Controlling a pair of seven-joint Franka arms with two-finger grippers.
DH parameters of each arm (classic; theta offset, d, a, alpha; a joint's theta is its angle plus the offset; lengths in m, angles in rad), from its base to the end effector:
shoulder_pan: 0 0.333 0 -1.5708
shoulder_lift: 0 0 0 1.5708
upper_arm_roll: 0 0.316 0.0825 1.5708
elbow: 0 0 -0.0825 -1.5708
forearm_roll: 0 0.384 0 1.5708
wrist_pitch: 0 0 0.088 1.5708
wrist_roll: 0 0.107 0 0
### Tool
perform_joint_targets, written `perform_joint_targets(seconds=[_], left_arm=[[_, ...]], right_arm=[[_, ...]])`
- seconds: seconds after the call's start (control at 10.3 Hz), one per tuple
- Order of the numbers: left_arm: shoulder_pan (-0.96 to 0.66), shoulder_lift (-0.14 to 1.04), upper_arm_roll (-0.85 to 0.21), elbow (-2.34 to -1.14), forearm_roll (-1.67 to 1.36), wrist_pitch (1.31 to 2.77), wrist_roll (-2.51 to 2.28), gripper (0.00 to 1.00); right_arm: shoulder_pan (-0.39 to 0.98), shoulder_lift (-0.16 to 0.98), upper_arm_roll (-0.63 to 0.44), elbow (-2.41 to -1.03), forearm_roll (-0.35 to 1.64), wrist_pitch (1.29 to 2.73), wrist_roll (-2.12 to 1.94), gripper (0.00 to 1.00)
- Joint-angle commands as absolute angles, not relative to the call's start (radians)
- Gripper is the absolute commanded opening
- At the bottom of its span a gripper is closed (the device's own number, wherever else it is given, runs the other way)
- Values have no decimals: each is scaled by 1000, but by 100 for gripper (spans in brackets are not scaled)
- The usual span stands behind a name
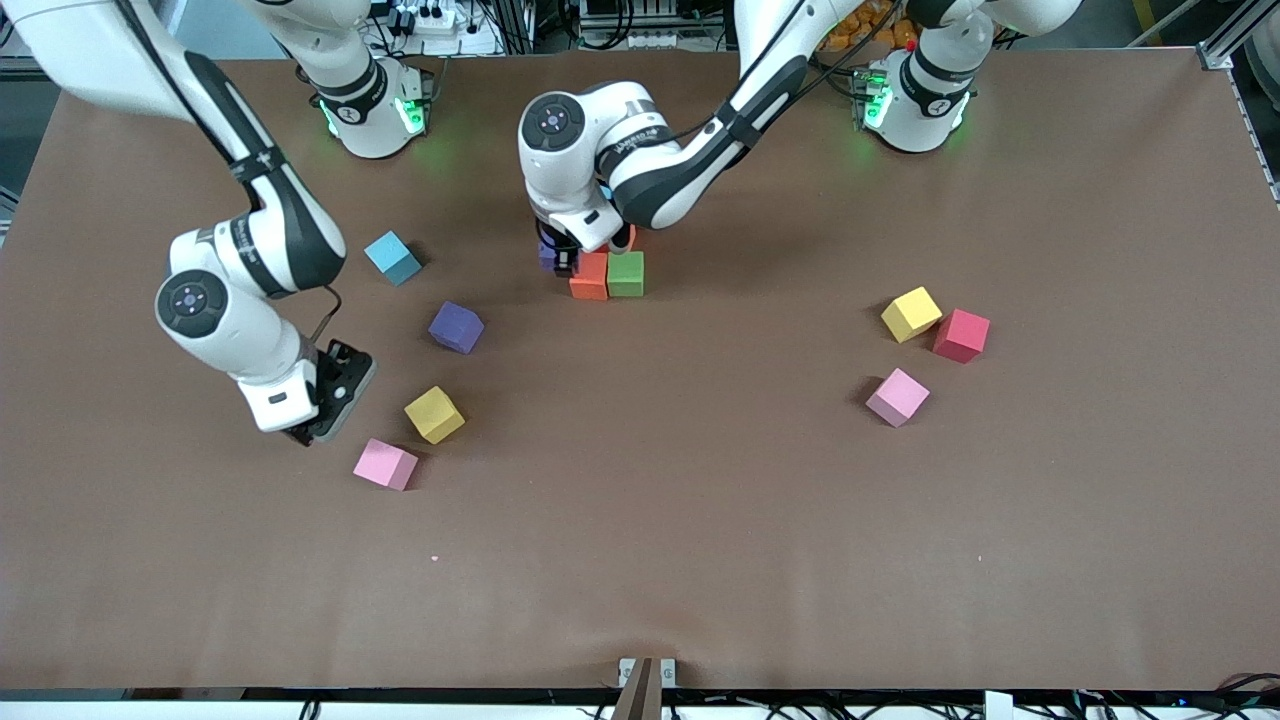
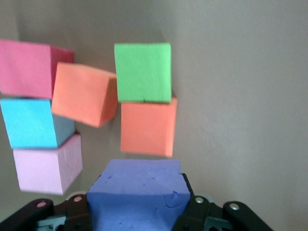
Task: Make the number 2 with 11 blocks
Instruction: 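Grasp the pink cube beside the yellow cube with the right gripper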
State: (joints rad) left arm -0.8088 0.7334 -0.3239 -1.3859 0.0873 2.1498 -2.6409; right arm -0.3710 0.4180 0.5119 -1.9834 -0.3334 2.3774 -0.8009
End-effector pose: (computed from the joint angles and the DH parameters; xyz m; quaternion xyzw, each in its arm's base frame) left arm 0.3607 -0.6415 0.2981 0.7129 0.6970 -0.0757 0.0105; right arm 0.6086 0.0701 0.2817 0.8421 0.5386 0.0166 0.0243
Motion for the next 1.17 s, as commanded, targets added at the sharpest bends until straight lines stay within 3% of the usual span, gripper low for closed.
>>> perform_joint_targets(seconds=[0.0,0.49,1.07], left_arm=[[-836,814,-308,-1290,67,2204,-2661,46],[-882,864,-279,-1290,67,2253,-2687,46],[-908,913,-270,-1298,74,2250,-2704,47]], right_arm=[[-397,507,525,-1901,-391,2370,-793,100],[-373,656,525,-1750,-423,2372,-793,100],[-298,692,503,-1723,-429,2428,-779,100]])
